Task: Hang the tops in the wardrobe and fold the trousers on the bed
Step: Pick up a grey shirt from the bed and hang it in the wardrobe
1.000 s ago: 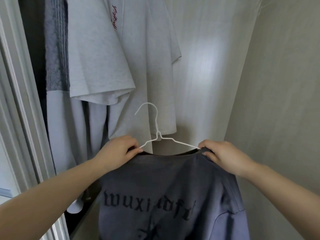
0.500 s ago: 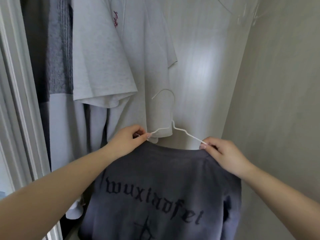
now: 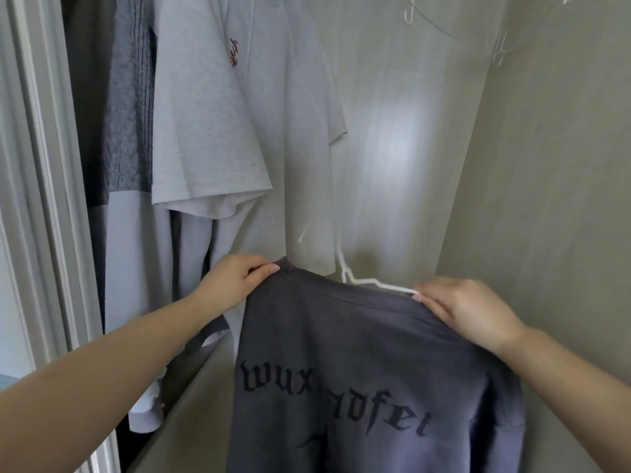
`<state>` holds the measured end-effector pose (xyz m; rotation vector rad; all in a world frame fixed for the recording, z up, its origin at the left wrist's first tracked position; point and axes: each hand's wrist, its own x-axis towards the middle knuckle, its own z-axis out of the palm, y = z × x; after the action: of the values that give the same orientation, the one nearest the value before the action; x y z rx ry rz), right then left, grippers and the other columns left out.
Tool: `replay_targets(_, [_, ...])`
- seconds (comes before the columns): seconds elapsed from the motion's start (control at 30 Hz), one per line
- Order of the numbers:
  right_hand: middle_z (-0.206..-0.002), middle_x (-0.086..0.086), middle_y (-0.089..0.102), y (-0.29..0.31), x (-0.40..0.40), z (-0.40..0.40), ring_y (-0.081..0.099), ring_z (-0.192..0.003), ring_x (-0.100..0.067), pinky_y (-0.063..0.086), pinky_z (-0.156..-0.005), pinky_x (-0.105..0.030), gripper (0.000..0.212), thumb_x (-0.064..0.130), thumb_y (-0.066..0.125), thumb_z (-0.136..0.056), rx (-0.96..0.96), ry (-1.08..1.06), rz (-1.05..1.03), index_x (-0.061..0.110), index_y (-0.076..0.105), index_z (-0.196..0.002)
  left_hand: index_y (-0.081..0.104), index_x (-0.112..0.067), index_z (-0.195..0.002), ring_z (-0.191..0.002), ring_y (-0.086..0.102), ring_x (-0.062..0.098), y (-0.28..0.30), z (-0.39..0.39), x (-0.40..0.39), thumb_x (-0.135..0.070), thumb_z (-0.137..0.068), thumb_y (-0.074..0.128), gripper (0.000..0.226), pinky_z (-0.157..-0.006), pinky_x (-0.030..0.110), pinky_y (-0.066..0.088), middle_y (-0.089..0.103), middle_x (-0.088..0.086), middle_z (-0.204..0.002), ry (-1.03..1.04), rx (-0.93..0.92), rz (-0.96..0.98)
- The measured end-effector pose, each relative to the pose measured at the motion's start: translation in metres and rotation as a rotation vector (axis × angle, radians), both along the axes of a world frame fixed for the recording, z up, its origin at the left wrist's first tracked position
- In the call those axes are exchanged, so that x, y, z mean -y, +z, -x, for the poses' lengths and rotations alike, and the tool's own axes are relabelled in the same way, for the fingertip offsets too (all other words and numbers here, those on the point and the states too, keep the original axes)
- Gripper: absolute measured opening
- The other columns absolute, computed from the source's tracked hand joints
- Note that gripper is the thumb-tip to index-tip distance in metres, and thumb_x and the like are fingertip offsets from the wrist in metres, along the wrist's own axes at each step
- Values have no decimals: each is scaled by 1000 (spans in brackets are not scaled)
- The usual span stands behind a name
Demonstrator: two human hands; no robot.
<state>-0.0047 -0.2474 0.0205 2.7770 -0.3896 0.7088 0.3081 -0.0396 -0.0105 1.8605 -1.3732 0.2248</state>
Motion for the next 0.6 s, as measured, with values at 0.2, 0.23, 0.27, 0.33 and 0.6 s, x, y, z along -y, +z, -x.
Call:
replay_targets(0.2, [-83, -3, 72, -3, -4, -7, 66, -78, -22, 42, -65, -26, 15, 19, 59, -93, 298, 8, -152, 14, 73, -95, 50, -31, -59, -60, 49, 9, 9, -1, -8, -55, -79, 62, 33, -57, 27, 40, 50, -9, -60, 24, 181, -7])
replay_targets(0.23, [-82, -1, 73, -1, -4, -7, 65, -76, -17, 40, -64, -21, 14, 17, 60, -92, 364, 20, -206, 14, 73, -95, 56, -30, -66, -66, 52, 7, 8, -3, -8, -56, -78, 62, 29, -61, 26, 42, 54, -11, -67, 18, 173, -5])
replay_targets(0.27, [-82, 1, 73, 1, -6, -6, 64, -74, -13, 41, -65, -18, 14, 17, 60, -92, 396, 28, -252, 14, 74, -95, 61, -29, -76, -73, 53, 5, 7, -6, -9, -55, -79, 62, 26, -66, 23, 42, 56, -13, -77, 15, 163, 23])
replay_targets(0.33, [-80, 4, 72, 3, -10, -7, 62, -74, -6, 41, -67, -11, 14, 17, 60, -92, 408, 45, -307, 15, 74, -94, 64, -26, -103, -89, 53, 3, 6, -9, -11, -46, -84, 64, 27, -79, 17, 39, 56, -13, -99, 24, 162, 75])
replay_targets(0.6, [-85, 11, 71, 18, -20, -12, 60, -80, -1, 41, -70, -9, 12, 16, 64, -89, 469, 86, -395, 17, 75, -93, 61, -35, -76, -75, 56, -4, 13, 3, 2, -37, -95, 52, 21, -60, 15, 35, 60, -16, -70, -5, 83, 96])
